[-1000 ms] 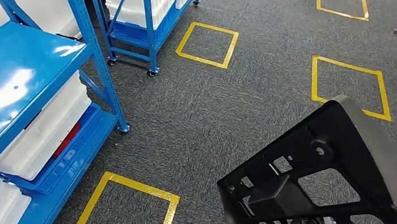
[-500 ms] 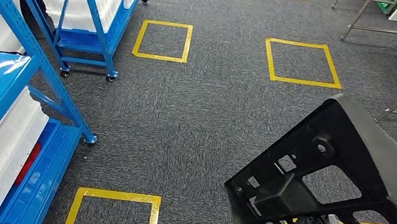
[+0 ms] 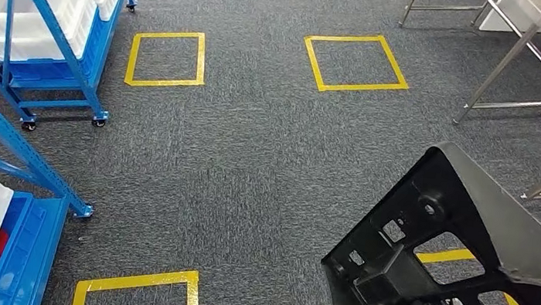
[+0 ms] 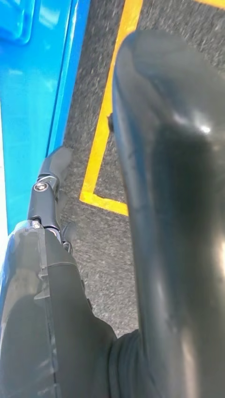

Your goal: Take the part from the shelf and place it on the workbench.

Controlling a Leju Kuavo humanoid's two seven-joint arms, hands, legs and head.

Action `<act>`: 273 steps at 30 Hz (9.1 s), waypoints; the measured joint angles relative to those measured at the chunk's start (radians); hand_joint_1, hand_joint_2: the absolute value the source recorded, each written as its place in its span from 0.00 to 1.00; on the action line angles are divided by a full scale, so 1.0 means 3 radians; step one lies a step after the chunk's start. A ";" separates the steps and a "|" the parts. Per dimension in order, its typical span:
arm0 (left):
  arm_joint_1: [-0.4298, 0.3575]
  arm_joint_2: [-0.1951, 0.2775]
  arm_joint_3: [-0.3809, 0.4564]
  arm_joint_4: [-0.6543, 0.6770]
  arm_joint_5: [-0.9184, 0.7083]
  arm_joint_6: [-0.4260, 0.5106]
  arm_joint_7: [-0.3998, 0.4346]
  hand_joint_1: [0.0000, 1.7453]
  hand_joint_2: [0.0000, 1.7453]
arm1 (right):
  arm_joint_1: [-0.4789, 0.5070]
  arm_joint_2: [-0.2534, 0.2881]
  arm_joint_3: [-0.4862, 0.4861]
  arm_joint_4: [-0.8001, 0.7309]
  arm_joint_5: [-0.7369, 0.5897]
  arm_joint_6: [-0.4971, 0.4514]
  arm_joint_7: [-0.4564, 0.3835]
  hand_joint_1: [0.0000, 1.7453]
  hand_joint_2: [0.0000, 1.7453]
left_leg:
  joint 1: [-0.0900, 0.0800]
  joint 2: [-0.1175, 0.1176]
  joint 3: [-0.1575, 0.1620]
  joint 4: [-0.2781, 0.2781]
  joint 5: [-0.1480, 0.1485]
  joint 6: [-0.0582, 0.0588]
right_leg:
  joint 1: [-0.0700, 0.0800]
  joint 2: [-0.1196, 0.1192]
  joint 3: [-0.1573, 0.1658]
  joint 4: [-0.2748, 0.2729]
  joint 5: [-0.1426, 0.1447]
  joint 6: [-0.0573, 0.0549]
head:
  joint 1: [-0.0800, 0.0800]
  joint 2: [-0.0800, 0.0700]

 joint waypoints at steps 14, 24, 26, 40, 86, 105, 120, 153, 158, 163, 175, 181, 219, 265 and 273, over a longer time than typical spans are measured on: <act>0.0048 0.0140 -0.0072 -0.0006 -0.0239 -0.0470 -0.0183 0.00 0.00 | 0.0293 0.0294 -0.0512 -0.0312 0.0186 0.0188 -0.0003 1.00 1.00 | 0.0068 -0.0707 -0.0042 0.0079 -0.0029 -0.0057 | -0.0045 0.0591 -0.0086 0.0060 0.0040 0.0016 | 0.0000 0.0000; 0.0008 -0.0100 -0.0234 -0.0035 -0.0501 -0.0275 -0.0491 0.00 0.00 | 0.0452 0.0720 -0.0954 -0.0526 0.0346 0.0316 -0.0001 1.00 1.00 | 0.0040 -0.0198 -0.0022 0.0007 -0.0010 0.0067 | -0.0076 0.0141 -0.0442 0.0794 -0.0237 0.0130 | 0.0001 0.0000; -0.0020 -0.0391 -0.0310 -0.0063 -0.0628 -0.0035 -0.0685 0.00 0.00 | 0.0469 0.0845 -0.1066 -0.0581 0.0378 0.0341 0.0000 1.00 1.00 | 0.0022 -0.0131 0.0002 0.0010 -0.0031 0.0056 | -0.0069 -0.0028 -0.0169 0.0325 -0.0055 0.0118 | 0.0003 0.0000; -0.0021 -0.0770 -0.0596 -0.0046 -0.0895 -0.0112 -0.0674 0.00 0.00 | 0.0512 0.1121 -0.1282 -0.0691 0.0482 0.0356 0.0000 1.00 1.00 | 0.0053 -0.0425 -0.0270 0.0623 -0.0215 -0.0084 | -0.0069 0.0396 0.0005 -0.0015 0.0035 -0.0008 | 0.0005 0.0000; 0.0037 -0.0741 -0.0474 -0.0053 -0.0836 -0.0027 -0.0722 0.00 0.00 | 0.0127 0.0658 -0.0820 -0.0201 0.1019 -0.0071 0.0276 1.00 1.00 | 0.0016 -0.0460 0.0421 -0.0223 -0.0185 0.0102 | -0.0070 0.0173 -0.0407 0.0538 -0.0514 0.0131 | 0.0013 0.0000; 0.0098 -0.0824 -0.0405 -0.0045 -0.0848 -0.0052 -0.0748 0.00 0.00 | -0.0149 0.0441 -0.0683 -0.0222 0.1071 -0.0251 0.0385 1.00 1.00 | 0.0023 -0.0415 -0.0599 0.0297 0.0219 -0.0014 | -0.0047 0.0248 0.0523 -0.0020 -0.0481 0.0030 | 0.0011 0.0000; 0.0045 -0.0882 -0.0399 -0.0046 -0.0899 -0.0168 -0.0777 0.00 0.00 | -0.0338 0.0251 -0.0794 -0.0408 0.0880 -0.0179 0.0574 1.00 1.00 | 0.0004 -0.0177 0.0436 -0.0095 -0.0314 0.0050 | 0.0012 -0.0074 -0.0393 0.0126 0.0211 0.0021 | 0.0013 0.0000; -0.0076 -0.0904 -0.0262 -0.0055 -0.1096 -0.0227 -0.0707 0.00 0.00 | -0.2662 -0.0796 -0.1237 0.1414 0.2271 0.0130 0.2074 1.00 1.00 | 0.0009 -0.0267 -0.0014 -0.0004 -0.0081 0.0017 | -0.0084 0.0118 -0.0153 -0.0005 0.0113 0.0129 | 0.0014 0.0000; -0.0075 -0.0892 -0.0238 -0.0059 -0.1114 -0.0226 -0.0695 0.00 0.00 | -0.3090 -0.0921 -0.1039 0.1843 0.2397 0.0182 0.2227 1.00 1.00 | 0.0018 -0.0370 -0.0422 0.0724 -0.0299 -0.0031 | -0.0086 0.0129 -0.0004 -0.0035 0.0008 0.0031 | 0.0014 0.0001; -0.0038 -0.0873 -0.0200 -0.0059 -0.1153 -0.0229 -0.0672 0.00 0.00 | -0.3439 -0.0910 -0.0768 0.2227 0.2356 0.0217 0.2315 1.00 1.00 | -0.0023 -0.0394 -0.0725 0.0561 0.0284 0.0072 | -0.0036 0.0190 0.0241 -0.0039 -0.0193 0.0008 | 0.0015 0.0000; -0.0051 -0.0843 -0.0161 -0.0056 -0.1197 -0.0239 -0.0667 0.00 0.00 | -0.3789 -0.0856 -0.0340 0.2550 0.2293 0.0234 0.2284 1.00 1.00 | 0.0029 -0.0529 -0.0119 -0.0109 0.0202 0.0141 | -0.0116 0.0177 -0.0375 0.0867 -0.0489 0.0222 | 0.0024 0.0000; -0.0027 -0.0848 -0.0146 -0.0055 -0.1206 -0.0246 -0.0644 0.00 0.00 | -0.3787 -0.0840 -0.0258 0.2647 0.2311 0.0192 0.2308 1.00 1.00 | 0.0099 -0.0617 0.0186 -0.0072 -0.0123 -0.0017 | -0.0207 0.0114 -0.0442 -0.0003 0.0377 0.0311 | 0.0025 0.0000; -0.0088 -0.0819 -0.0107 -0.0049 -0.1419 -0.0351 -0.0533 0.00 0.00 | -0.3483 -0.0768 -0.0137 0.2097 0.2776 0.0217 0.2622 1.00 1.00 | -0.0023 -0.0453 -0.0396 0.0794 -0.0205 -0.0019 | -0.0086 0.0157 -0.0145 -0.0001 0.0137 -0.0009 | 0.0037 0.0000; -0.0151 -0.0856 0.0015 -0.0048 -0.1417 -0.0318 -0.0513 0.00 0.00 | -0.3726 0.0331 0.0762 0.3168 0.3596 0.0413 0.2535 1.00 1.00 | 0.0046 -0.0423 -0.0340 0.0040 0.0268 0.0083 | -0.0102 0.0162 -0.0367 0.0686 -0.0321 0.0163 | 0.0034 0.0001; -0.0162 -0.0884 0.0130 -0.0046 -0.1321 -0.0239 -0.0481 0.00 0.00 | -0.3946 0.0565 0.0977 0.3678 0.3615 0.0390 0.2369 1.00 1.00 | -0.0012 -0.0425 -0.0328 0.0047 0.0262 0.0068 | -0.0005 0.0153 -0.0104 0.0033 0.0090 -0.0025 | 0.0034 0.0000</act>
